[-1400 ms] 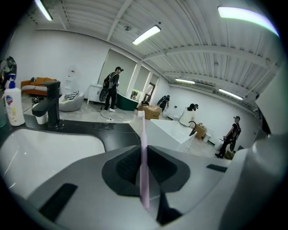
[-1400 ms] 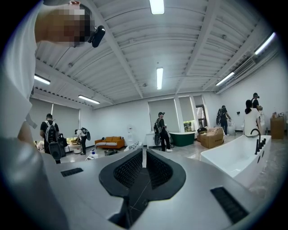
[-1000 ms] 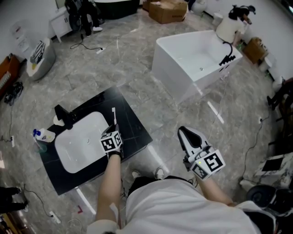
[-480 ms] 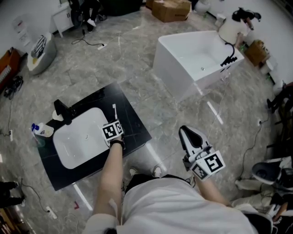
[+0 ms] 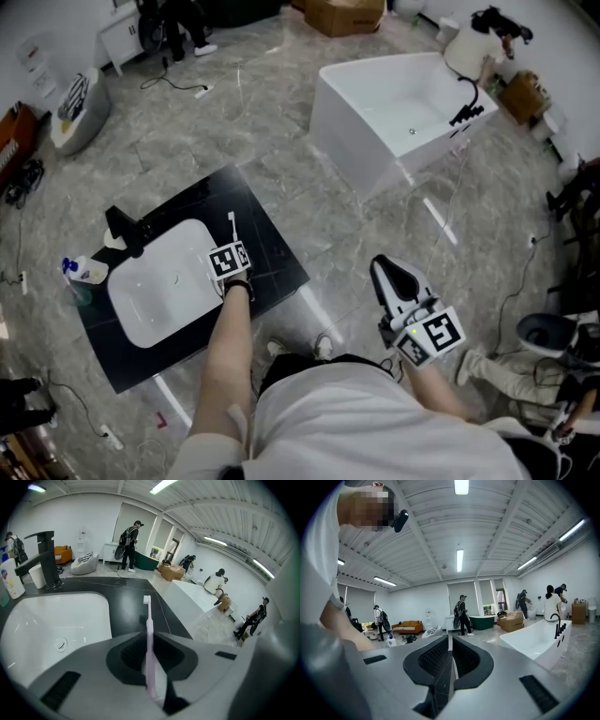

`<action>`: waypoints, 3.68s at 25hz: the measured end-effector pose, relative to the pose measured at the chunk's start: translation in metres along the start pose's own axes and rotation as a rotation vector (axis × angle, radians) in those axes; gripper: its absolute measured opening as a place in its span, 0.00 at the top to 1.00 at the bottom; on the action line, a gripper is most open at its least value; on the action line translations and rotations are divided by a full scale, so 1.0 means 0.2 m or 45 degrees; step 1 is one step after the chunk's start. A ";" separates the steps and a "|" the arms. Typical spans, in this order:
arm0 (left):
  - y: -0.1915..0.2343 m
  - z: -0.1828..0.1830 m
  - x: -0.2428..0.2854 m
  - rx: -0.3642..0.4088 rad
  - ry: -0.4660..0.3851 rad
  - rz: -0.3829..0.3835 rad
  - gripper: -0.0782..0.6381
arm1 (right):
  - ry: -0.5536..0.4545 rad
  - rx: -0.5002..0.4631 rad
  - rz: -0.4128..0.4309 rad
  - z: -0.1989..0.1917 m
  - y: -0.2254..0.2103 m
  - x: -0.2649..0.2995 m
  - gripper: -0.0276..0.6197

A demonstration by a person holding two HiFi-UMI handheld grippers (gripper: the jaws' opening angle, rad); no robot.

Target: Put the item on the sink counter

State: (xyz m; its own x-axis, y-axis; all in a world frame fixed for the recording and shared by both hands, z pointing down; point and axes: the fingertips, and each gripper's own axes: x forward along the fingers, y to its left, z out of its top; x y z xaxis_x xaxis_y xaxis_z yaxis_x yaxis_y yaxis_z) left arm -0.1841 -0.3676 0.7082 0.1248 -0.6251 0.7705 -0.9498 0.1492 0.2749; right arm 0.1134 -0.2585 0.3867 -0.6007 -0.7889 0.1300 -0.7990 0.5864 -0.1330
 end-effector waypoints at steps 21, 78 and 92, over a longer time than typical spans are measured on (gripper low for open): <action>0.01 -0.06 0.09 0.038 0.132 0.024 0.83 | 0.024 0.010 -0.024 -0.03 -0.03 -0.03 0.88; 0.00 0.35 -0.56 -0.107 -0.420 -0.096 0.89 | -0.059 0.033 0.220 0.03 0.08 -0.07 0.88; -0.06 0.48 -0.93 -0.010 -0.628 -0.113 0.89 | -0.042 0.039 0.340 0.00 0.19 -0.03 0.88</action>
State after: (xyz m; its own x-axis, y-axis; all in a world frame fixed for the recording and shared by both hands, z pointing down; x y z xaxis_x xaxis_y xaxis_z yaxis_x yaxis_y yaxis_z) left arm -0.2225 -0.3258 0.5064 0.0526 -0.9233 0.3805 -0.9393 0.0836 0.3329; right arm 0.0869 -0.2323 0.3812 -0.7883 -0.6128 0.0546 -0.6109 0.7691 -0.1878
